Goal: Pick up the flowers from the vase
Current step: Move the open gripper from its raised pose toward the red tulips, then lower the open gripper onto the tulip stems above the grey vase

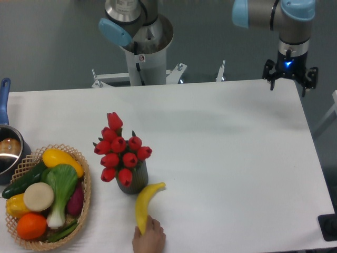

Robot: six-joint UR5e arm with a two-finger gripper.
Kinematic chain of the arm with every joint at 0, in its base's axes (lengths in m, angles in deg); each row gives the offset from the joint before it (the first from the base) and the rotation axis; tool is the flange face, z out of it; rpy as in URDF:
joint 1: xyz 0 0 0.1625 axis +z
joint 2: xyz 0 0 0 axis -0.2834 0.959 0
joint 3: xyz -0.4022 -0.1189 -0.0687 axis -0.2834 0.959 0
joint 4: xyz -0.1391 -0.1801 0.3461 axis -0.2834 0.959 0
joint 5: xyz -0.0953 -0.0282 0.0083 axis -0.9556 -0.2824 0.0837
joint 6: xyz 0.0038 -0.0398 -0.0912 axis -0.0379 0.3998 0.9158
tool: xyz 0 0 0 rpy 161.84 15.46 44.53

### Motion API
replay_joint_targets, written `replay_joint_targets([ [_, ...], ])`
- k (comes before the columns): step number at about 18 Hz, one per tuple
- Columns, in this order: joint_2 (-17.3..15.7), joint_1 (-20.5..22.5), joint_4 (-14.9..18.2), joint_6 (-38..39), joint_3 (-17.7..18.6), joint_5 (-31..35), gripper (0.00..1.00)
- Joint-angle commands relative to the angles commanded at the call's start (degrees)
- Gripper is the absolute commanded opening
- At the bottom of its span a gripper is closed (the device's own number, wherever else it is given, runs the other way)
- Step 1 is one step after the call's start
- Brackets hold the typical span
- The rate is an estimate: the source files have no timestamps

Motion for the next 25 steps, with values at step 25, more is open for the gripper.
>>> replay_joint_targets([
  [25, -10.02, -3.77, 0.00, 4.03, 16.08, -34.44, 1.00],
])
